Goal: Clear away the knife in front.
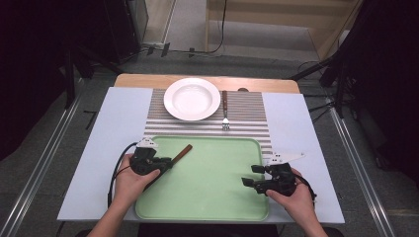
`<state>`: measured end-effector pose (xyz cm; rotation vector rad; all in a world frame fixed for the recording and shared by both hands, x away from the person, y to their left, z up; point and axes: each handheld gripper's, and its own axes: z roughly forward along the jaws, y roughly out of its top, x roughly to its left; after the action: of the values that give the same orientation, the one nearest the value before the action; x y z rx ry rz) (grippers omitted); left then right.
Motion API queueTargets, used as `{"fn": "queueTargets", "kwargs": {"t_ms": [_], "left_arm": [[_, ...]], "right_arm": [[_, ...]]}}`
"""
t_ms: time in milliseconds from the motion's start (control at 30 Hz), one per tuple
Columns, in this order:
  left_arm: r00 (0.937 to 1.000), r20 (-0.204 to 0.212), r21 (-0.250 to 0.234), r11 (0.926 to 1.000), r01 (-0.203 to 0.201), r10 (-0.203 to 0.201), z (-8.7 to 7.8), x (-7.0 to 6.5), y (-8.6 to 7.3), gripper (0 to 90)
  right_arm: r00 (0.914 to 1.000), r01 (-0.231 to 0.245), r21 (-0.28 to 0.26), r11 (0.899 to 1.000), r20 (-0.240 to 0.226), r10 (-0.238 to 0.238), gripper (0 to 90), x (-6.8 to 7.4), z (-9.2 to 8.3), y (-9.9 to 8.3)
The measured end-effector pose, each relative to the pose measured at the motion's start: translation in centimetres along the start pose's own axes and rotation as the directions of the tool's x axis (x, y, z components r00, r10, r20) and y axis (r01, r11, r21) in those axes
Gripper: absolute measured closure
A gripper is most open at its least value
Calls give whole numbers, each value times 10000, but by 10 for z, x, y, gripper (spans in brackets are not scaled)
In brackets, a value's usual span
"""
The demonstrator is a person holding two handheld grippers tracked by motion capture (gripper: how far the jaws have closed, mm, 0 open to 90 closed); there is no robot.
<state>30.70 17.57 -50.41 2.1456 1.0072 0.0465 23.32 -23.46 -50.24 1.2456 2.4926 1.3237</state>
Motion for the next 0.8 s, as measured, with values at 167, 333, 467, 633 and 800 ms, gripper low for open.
{"fn": "queueTargets", "kwargs": {"t_ms": [167,333,467,633,800], "left_arm": [[10000,47,-113,9999,-75,76,0,-2,2,546],[9993,276,-492,9985,-224,238,-4,-7,8,454],[9980,472,-649,9971,-396,427,-6,-15,13,408],[9938,968,-654,9967,-480,542,-2,-21,15,376],[9911,961,-395,9953,-884,918,3,-29,18,450]], "right_arm": [[10000,-8,5,10000,28,8,316,0,0,0],[10000,-25,19,10000,64,24,316,-2,-2,-1],[10000,-21,-14,10000,74,21,316,-2,-2,-1],[10000,-13,-21,10000,68,13,315,-2,-2,-1],[9999,-69,20,10000,74,69,316,-1,-3,-3]]}}
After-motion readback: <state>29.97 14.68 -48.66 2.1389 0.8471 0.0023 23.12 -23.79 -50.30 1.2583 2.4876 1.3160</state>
